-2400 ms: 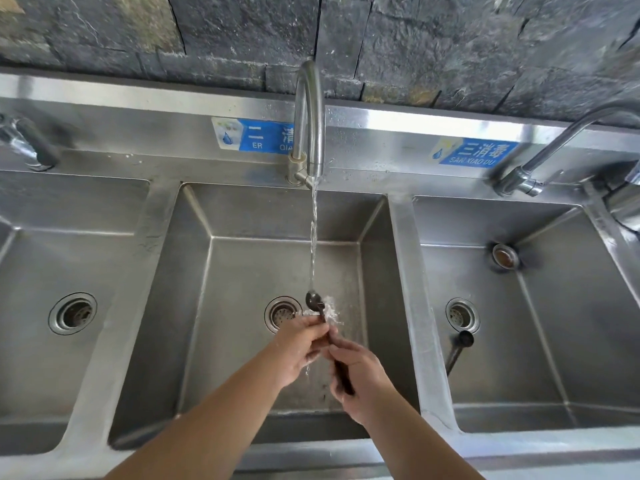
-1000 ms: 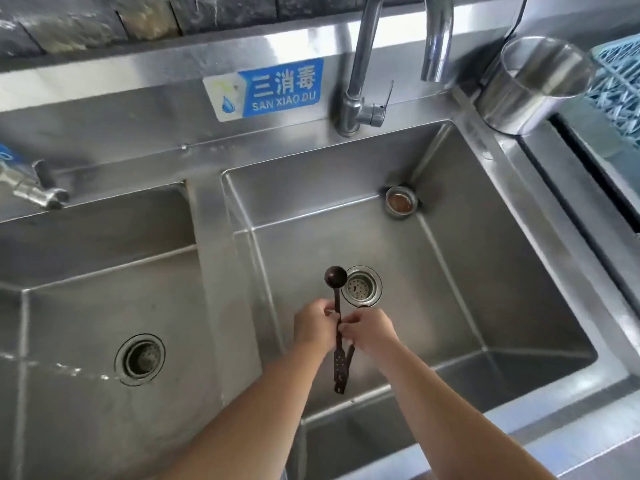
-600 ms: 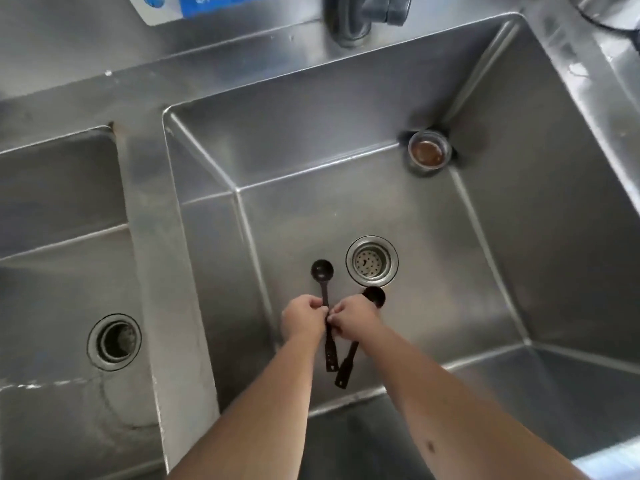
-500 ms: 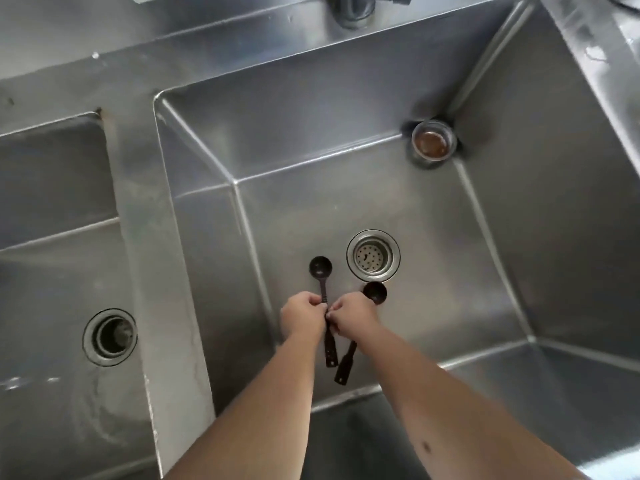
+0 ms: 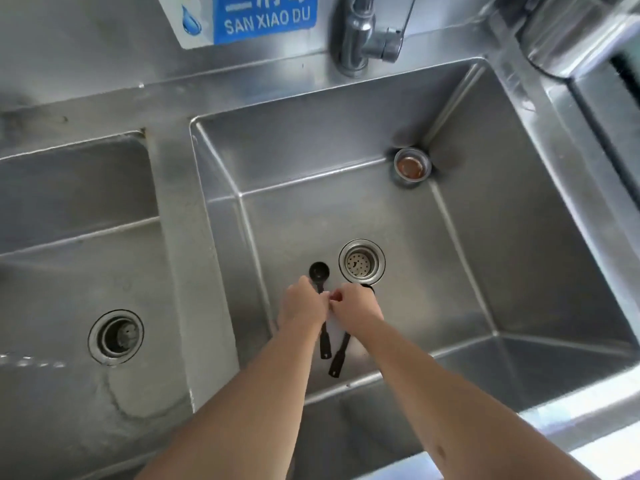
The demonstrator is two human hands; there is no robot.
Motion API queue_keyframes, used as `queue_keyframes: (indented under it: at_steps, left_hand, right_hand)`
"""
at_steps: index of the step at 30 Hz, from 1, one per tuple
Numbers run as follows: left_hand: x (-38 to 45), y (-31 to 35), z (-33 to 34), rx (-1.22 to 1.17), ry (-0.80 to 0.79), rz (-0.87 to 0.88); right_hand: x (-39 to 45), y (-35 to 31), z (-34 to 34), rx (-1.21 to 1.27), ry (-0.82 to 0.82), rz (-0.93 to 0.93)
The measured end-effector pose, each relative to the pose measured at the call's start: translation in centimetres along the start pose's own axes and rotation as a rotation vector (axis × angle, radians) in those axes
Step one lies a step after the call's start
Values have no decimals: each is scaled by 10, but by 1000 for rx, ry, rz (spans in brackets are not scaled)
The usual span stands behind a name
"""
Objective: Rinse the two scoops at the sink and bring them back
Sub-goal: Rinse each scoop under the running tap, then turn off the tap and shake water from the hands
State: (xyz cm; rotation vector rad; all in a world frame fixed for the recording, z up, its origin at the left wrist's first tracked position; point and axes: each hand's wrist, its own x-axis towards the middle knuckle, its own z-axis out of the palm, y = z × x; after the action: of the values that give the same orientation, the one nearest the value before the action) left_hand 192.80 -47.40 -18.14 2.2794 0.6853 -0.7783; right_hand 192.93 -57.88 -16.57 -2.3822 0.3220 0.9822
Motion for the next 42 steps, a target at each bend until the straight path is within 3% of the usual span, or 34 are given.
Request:
queue_keyframes:
  at_steps: [4, 8, 11, 18, 22, 29, 35, 42]
  left_hand:
    - [-45, 22, -77, 167, 86, 352]
    - [-95, -2, -162, 251, 280, 614]
    - [-121, -45, -215, 270, 355, 578]
    - [-145, -190, -313, 315, 393, 295]
    - [-141, -243, -349, 314, 410, 279]
    - [-108, -279, -380, 338, 396, 386]
    - [-78, -274, -405, 390, 398, 479]
    - [-30, -230, -456, 403, 442, 473]
  right_hand:
    - [-58, -46, -38, -86, 99, -143]
    - [-109, -106, -50, -289, 182, -441]
    - [-136, -155, -33, -424, 122, -593]
    - [-181, -265, 69, -584, 33, -775]
    - [-197, -319, 120, -566, 11, -759]
    - [-201, -374, 161, -462, 72, -579]
    - [-186, -409, 153, -356, 148, -399]
    - [-139, -452, 120, -169, 235, -494]
